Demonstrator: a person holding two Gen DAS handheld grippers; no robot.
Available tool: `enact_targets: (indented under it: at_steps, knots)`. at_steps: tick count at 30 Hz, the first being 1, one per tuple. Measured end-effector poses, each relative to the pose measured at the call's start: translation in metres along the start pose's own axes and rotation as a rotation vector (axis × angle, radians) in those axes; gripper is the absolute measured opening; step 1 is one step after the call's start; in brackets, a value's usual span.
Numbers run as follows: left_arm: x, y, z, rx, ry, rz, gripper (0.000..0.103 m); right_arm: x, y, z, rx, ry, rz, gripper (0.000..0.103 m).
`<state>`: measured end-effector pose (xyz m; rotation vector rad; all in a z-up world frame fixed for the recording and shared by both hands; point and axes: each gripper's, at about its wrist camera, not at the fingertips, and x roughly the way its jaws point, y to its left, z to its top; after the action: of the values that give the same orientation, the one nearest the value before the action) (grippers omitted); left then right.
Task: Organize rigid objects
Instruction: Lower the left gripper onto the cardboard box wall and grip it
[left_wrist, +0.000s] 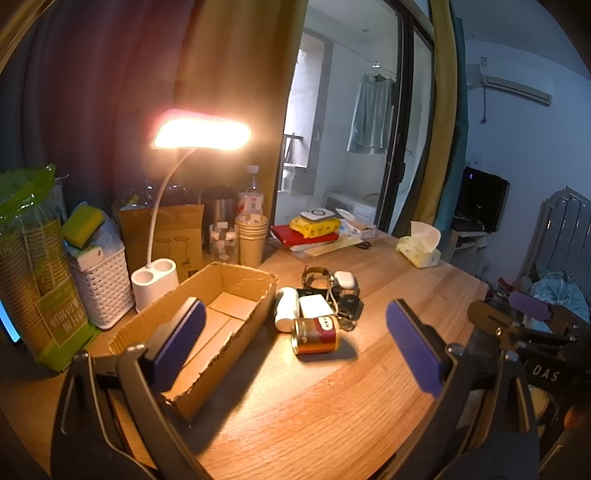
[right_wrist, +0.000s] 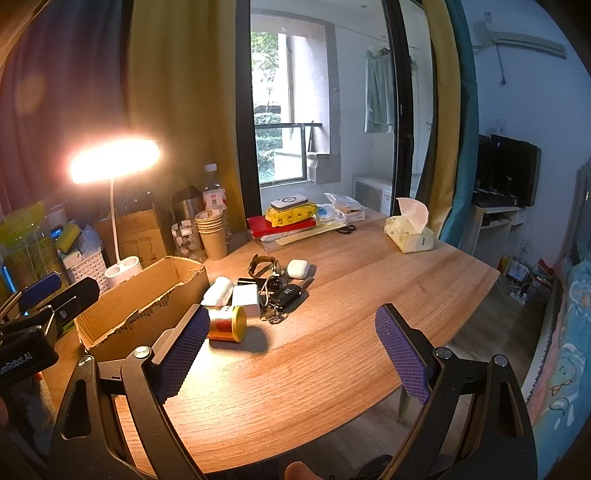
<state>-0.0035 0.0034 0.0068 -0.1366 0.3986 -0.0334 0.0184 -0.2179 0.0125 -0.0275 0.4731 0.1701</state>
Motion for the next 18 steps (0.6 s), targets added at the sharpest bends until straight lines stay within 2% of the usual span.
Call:
enact_targets:
  at_steps: [7, 11, 18]
  knots:
    - [0.007, 0.015, 0.003, 0.010, 0.018, 0.029, 0.099, 0.008, 0.006, 0.002, -0.011, 0.019, 0.005, 0.093]
    - [0.022, 0.040, 0.005, 0.033, 0.047, 0.104, 0.099, 0.015, 0.008, 0.001, -0.017, 0.034, 0.004, 0.093]
    - [0.064, 0.101, -0.002, 0.058, 0.156, 0.223, 0.099, 0.038, 0.013, 0.001, -0.026, 0.069, -0.001, 0.093]
